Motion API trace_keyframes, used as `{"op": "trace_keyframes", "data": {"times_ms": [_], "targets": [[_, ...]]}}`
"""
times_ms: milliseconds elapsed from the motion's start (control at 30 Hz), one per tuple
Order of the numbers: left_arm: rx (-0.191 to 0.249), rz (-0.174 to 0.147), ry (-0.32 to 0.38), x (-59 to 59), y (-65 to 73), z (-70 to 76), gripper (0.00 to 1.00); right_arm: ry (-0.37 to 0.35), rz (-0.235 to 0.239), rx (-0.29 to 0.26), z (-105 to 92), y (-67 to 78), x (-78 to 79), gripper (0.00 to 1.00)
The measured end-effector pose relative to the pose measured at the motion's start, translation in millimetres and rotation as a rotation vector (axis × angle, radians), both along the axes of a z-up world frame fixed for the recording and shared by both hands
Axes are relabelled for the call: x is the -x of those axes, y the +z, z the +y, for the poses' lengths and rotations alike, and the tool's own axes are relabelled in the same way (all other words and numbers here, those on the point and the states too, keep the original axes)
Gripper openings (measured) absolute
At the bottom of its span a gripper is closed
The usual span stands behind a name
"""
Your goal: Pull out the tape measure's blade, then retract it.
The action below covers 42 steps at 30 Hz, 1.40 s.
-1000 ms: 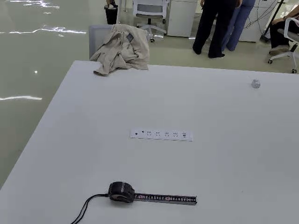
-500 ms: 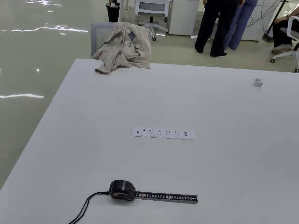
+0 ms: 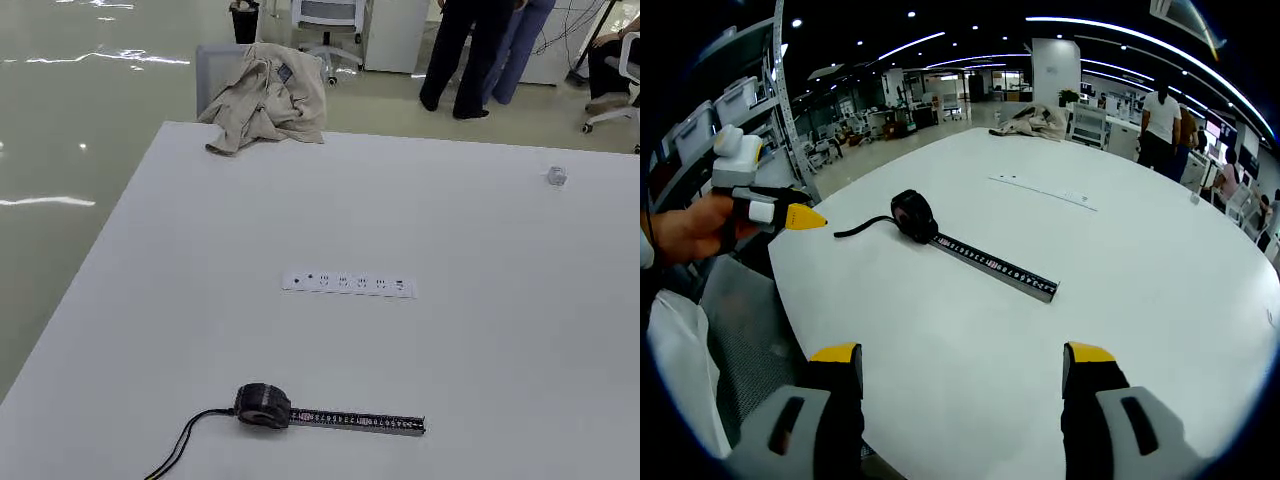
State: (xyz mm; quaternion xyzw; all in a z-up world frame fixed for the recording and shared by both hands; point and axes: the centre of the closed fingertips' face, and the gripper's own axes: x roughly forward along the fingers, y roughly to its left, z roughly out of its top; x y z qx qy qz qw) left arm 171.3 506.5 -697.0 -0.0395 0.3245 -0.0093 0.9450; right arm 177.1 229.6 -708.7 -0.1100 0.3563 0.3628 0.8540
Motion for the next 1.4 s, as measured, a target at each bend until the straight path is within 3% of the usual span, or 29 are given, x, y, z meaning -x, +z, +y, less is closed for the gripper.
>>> {"op": "trace_keyframes", "data": {"times_ms": [733,1400], "targets": [[0.018,0.024,0.037,-27.1,-20.7,-4.8,0.98,0.071,0.003,0.047,1.0,-19.3,-23.6,0.82],[0.029,0.044,0.046,-62.2,-41.9,-17.1,0.95,0.132,0.031,0.094,1.2,-43.2,-45.8,0.81]]}}
